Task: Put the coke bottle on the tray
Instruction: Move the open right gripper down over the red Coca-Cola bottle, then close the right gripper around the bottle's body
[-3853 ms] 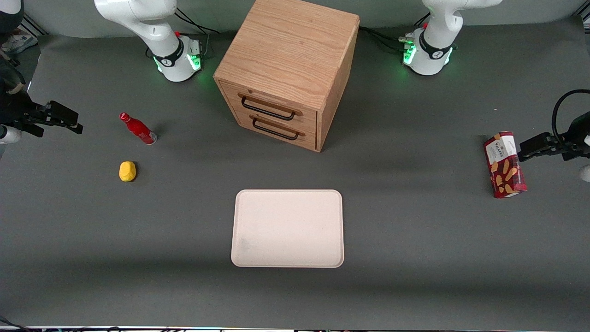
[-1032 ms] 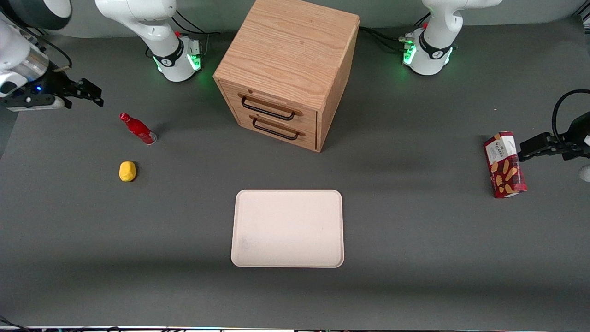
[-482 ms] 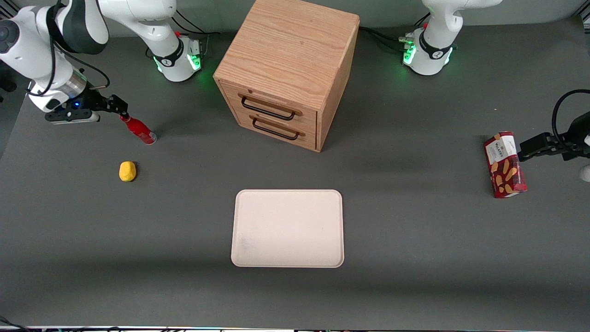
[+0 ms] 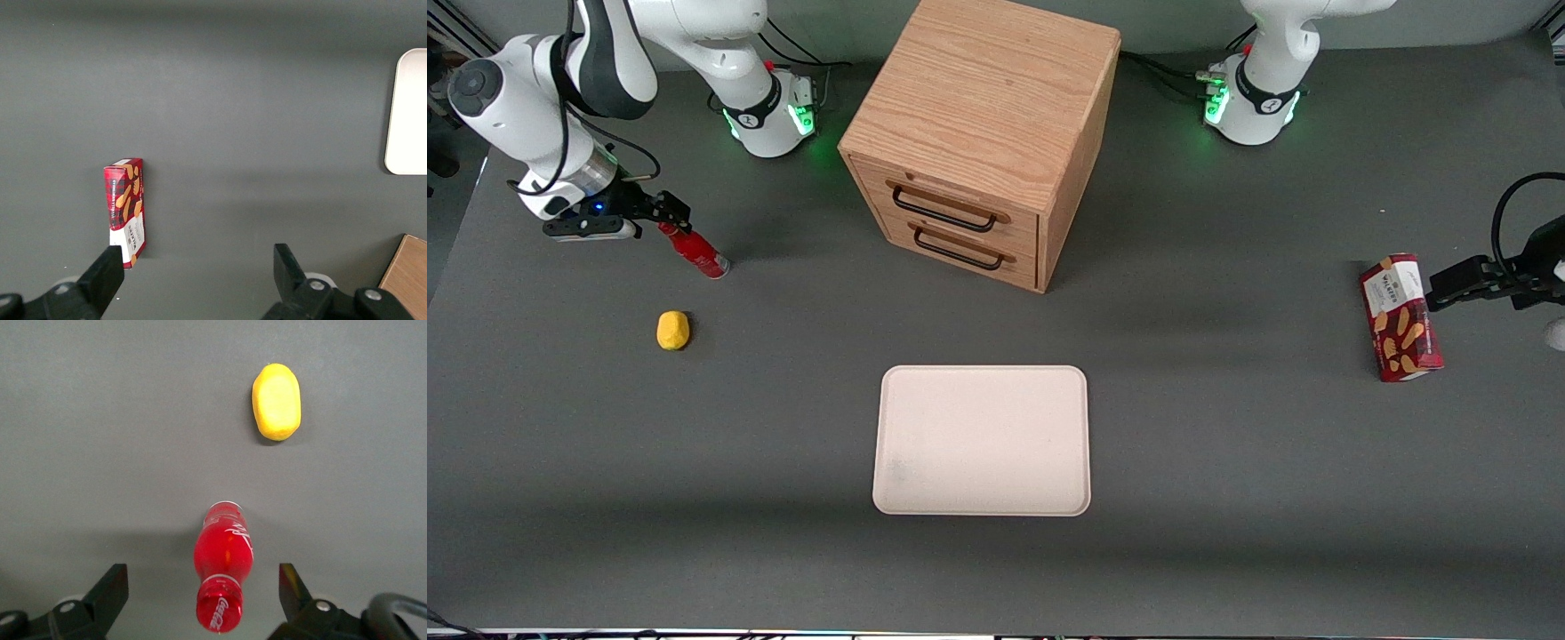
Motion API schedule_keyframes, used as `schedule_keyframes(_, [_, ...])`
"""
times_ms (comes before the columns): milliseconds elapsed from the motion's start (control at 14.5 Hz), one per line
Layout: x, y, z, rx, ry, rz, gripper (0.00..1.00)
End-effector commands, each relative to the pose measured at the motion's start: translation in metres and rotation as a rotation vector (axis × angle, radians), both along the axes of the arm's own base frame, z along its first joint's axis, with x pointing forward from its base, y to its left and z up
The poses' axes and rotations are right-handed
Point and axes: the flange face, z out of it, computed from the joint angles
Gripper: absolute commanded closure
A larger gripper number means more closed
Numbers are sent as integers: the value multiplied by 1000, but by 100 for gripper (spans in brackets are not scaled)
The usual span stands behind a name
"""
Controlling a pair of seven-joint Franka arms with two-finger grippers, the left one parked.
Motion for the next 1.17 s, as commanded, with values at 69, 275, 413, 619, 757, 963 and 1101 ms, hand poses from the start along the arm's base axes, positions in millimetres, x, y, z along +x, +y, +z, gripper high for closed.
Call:
schedule_keyframes(69, [-2, -8, -13, 2, -19, 35, 0])
schedule_keyframes(275, [-3, -10, -21, 5, -7, 32, 0])
schedule_keyframes(413, [-5, -9, -25, 7, 2, 31, 0])
schedule_keyframes(619, [-7, -9, -26, 9, 7, 30, 0])
schedule_keyframes(757, [-7, -9, -25, 10, 11, 30, 0])
schedule_keyframes(963, [-8, -9, -26, 12, 23, 30, 1])
schedule_keyframes(1101, [-10, -8, -26, 17, 39, 28, 7])
